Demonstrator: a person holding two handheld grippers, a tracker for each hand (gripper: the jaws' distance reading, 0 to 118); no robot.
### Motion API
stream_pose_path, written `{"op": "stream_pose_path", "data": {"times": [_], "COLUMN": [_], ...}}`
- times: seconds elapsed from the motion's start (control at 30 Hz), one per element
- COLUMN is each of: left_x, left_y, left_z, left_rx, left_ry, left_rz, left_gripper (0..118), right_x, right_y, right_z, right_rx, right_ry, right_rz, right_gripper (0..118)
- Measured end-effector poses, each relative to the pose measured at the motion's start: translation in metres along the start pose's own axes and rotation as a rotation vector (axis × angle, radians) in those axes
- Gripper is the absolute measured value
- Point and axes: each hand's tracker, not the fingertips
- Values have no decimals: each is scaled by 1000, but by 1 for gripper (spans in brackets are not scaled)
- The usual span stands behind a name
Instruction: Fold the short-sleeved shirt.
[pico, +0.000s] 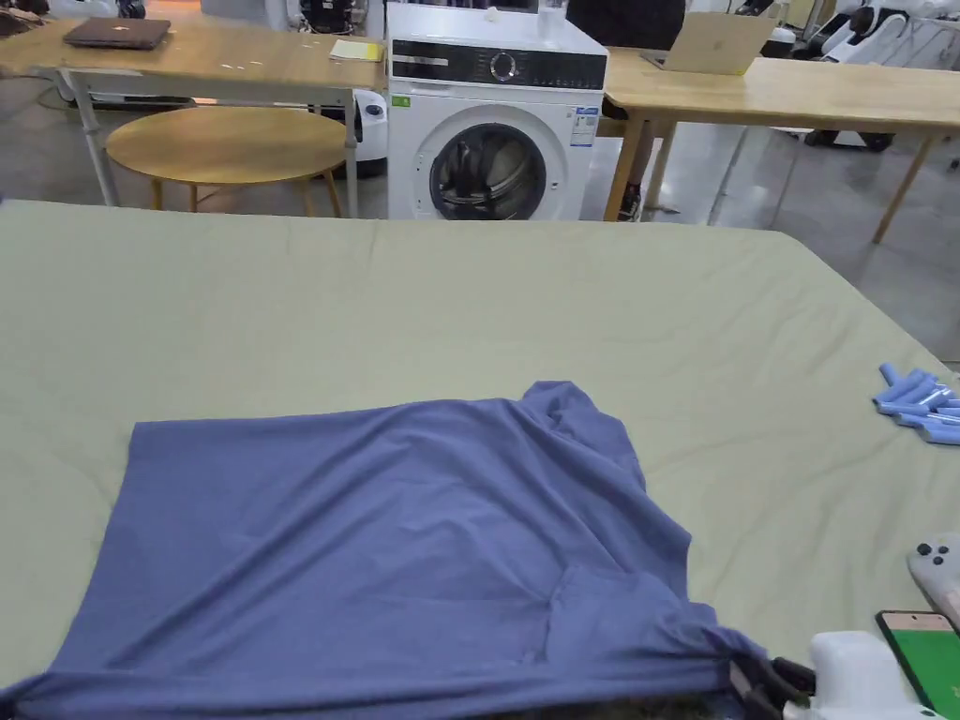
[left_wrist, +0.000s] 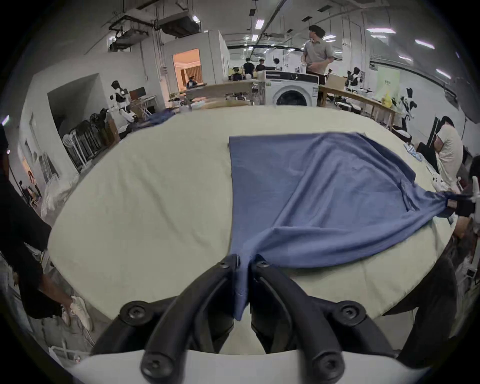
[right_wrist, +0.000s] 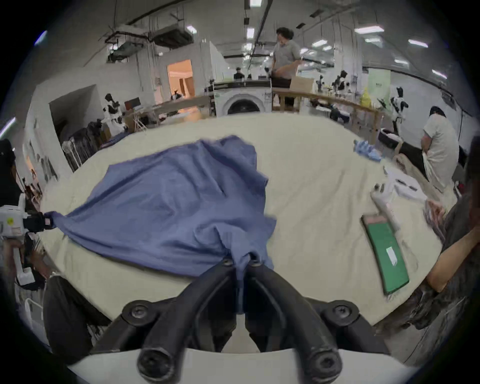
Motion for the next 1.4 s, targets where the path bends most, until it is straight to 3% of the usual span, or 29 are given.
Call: {"op": "stream_pose_path", "data": {"times": [0.2,0.27,0.4,0.67,0.7,0.8,0.83,0.93,1.03,1.17,1.2,1.23,1.27,1.3,1.33,1.4], "left_x": [-11,-13,-8,-7,-7,-4,0,18,46,75,74,78,82,84,82,73], "left_y": [65,87,113,113,110,101,96,77,46,6,-5,-15,-23,-29,-34,-41], "left_z": [-28,-56,-115,-172,-167,-132,-113,-55,-7,15,9,10,10,9,0,-5], "left_rx": [54,28,-60,-170,-160,-78,-23,177,345,355,332,319,309,292,246,184], "left_ry": [16,-33,22,28,22,19,31,25,-5,-28,-49,-62,-58,-46,-39,-139], "left_rz": [-30,30,-39,18,22,29,21,45,43,10,11,8,4,-7,-12,49], "left_gripper": [5,5,5,5,12,82,102,105,105,105,103,85,55,20,3,3], "right_x": [-17,-21,-26,-20,-21,-22,-24,-42,-66,-89,-96,-103,-106,-110,-112,-109], "right_y": [64,81,98,87,84,82,81,69,48,18,9,2,0,-3,-8,-9], "right_z": [-18,-46,-111,-186,-182,-152,-135,-82,-39,-7,1,7,8,9,11,9], "right_rx": [108,110,60,-91,-87,-41,-27,115,230,282,293,306,315,309,315,276], "right_ry": [-25,-44,-72,-115,-115,-78,-66,-28,-56,3,11,0,-23,-83,-86,25], "right_rz": [22,41,33,-18,-18,-32,-33,-1,48,46,57,75,100,132,135,75], "right_gripper": [2,2,2,2,7,99,105,105,105,104,98,68,26,0,0,0]}}
